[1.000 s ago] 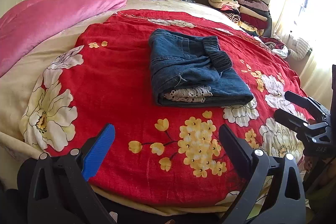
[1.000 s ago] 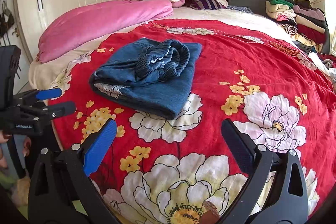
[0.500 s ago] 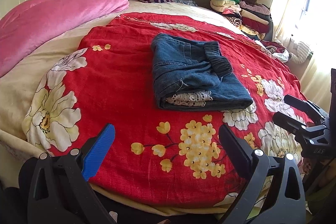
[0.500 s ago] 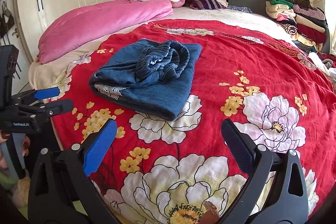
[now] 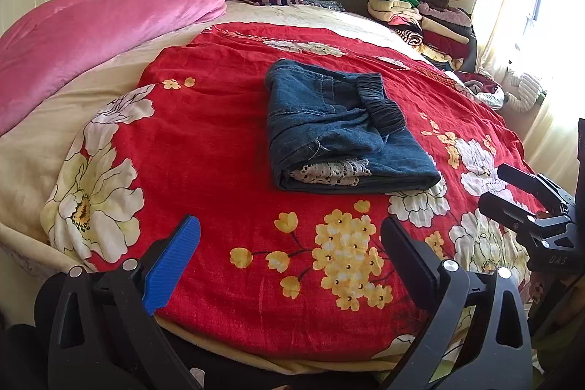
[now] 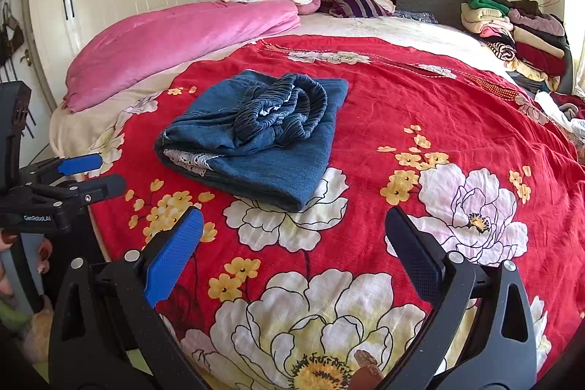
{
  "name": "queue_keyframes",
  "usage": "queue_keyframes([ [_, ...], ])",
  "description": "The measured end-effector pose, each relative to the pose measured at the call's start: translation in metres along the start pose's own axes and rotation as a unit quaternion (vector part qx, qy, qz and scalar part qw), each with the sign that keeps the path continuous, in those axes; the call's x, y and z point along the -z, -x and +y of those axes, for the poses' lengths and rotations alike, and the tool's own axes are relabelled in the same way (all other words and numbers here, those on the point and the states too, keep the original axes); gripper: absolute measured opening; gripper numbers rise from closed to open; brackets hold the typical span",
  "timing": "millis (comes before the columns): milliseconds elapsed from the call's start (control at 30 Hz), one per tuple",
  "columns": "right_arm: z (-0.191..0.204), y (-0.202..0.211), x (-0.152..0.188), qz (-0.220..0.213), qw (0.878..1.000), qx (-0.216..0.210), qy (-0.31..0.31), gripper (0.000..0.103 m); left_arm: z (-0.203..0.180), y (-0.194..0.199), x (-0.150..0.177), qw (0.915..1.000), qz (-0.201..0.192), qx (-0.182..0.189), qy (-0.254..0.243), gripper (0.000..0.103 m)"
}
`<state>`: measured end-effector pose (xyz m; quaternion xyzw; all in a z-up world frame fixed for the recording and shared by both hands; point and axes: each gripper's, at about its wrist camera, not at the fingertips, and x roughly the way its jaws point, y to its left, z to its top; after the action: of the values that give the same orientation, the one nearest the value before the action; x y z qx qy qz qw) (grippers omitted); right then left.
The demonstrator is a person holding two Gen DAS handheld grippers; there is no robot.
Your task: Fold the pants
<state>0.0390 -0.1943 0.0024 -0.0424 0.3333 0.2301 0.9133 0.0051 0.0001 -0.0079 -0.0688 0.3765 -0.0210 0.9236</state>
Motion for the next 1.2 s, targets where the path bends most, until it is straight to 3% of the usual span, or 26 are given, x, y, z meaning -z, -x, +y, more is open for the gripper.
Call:
queue_keyframes([
  [1200,-0.0003,0.0068,0.0011,-0.004,1.0,0.002,0.001,0.094,0.0007,0.0055,-0.0024,0.9998,0.003,-0.019,-0.001,0.099],
])
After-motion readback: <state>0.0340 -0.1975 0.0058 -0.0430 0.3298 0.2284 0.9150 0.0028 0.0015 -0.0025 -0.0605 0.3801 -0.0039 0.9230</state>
